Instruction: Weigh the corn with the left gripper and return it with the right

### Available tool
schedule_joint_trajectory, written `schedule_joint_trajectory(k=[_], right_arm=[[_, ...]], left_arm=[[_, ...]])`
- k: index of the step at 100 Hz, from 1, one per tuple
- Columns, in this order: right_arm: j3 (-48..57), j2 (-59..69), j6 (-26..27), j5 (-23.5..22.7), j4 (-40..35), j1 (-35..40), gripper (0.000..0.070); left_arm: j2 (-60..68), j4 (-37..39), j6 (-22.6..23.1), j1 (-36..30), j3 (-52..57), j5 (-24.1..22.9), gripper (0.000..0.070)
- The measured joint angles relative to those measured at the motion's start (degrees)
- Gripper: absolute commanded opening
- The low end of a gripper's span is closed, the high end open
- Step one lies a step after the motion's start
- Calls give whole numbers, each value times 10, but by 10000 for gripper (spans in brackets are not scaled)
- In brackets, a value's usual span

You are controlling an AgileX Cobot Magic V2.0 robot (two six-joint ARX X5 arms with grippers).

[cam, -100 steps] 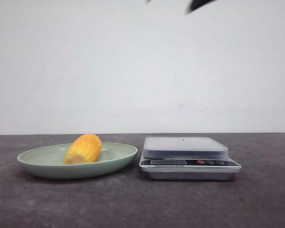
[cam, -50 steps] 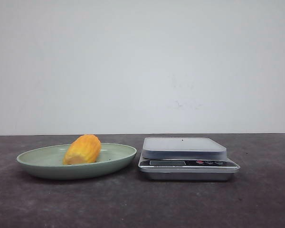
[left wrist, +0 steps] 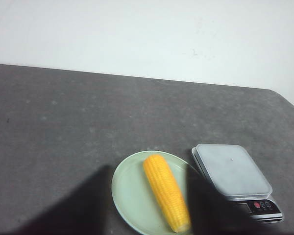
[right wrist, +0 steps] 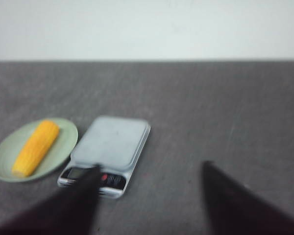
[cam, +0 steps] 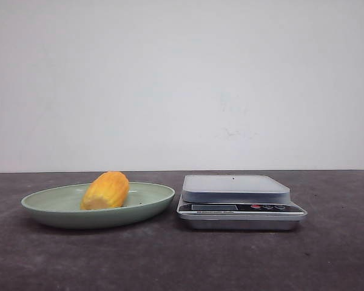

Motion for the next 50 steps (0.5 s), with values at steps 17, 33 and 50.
schedule_joint_trajectory(k=[17,33,50], right_arm=[[-29,0,8,-3,49,0,12],[-29,0,11,-4,109,1,12],[-29,0,11,-3,117,1,12]], left_arm=[[0,21,-2,0,-10,0,8],[0,73,3,0,-10,0,10],[0,94,3,0,-10,0,22]])
